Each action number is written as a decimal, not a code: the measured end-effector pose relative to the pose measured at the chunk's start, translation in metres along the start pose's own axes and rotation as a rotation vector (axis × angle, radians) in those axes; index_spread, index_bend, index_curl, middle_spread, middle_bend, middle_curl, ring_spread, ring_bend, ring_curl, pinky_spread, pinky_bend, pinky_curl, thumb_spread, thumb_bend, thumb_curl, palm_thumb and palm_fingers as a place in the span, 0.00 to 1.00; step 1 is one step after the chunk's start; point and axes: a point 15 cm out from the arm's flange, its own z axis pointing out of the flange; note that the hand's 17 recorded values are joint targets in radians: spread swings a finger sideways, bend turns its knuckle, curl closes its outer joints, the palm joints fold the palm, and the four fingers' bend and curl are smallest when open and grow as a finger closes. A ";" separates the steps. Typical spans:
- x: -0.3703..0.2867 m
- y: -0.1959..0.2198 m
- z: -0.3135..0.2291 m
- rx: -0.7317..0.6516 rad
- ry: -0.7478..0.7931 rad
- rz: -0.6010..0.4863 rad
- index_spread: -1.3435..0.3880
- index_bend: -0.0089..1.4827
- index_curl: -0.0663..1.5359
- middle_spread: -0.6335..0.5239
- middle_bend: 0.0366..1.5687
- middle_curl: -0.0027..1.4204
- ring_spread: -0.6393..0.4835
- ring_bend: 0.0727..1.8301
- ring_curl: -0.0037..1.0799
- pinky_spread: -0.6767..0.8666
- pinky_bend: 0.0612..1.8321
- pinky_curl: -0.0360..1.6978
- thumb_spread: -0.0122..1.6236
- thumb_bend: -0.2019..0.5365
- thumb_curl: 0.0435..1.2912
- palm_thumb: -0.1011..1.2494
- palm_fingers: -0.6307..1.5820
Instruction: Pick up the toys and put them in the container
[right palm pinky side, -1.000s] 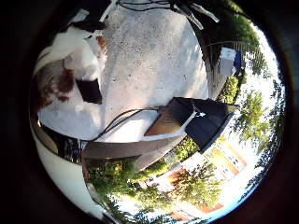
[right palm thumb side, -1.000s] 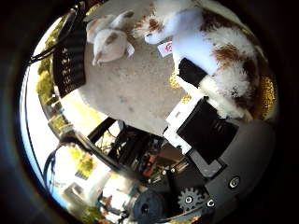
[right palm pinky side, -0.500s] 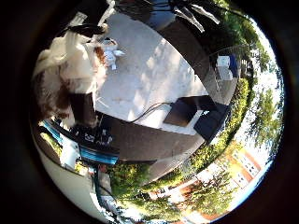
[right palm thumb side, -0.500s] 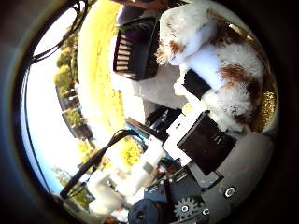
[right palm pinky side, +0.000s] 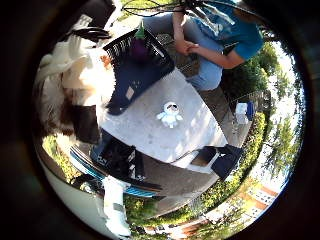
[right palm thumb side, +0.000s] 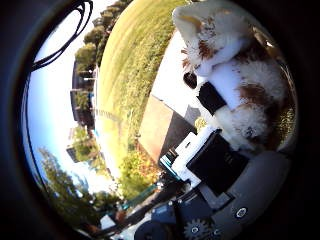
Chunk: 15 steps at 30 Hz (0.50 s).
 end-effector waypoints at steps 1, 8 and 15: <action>0.000 -0.013 0.018 0.000 0.002 0.008 0.11 0.46 0.79 0.30 0.82 0.85 0.46 0.89 0.79 0.51 0.93 0.51 0.70 0.23 0.56 0.74 0.56; 0.011 -0.059 0.122 -0.088 -0.008 0.034 0.18 0.39 0.80 0.37 0.67 0.73 0.61 0.76 0.67 0.57 0.76 0.48 0.72 0.23 0.49 0.71 0.42; 0.008 -0.052 0.159 -0.146 -0.005 0.014 0.33 0.21 0.68 0.49 0.33 0.51 0.74 0.54 0.48 0.67 0.59 0.38 0.70 0.22 0.44 0.66 0.21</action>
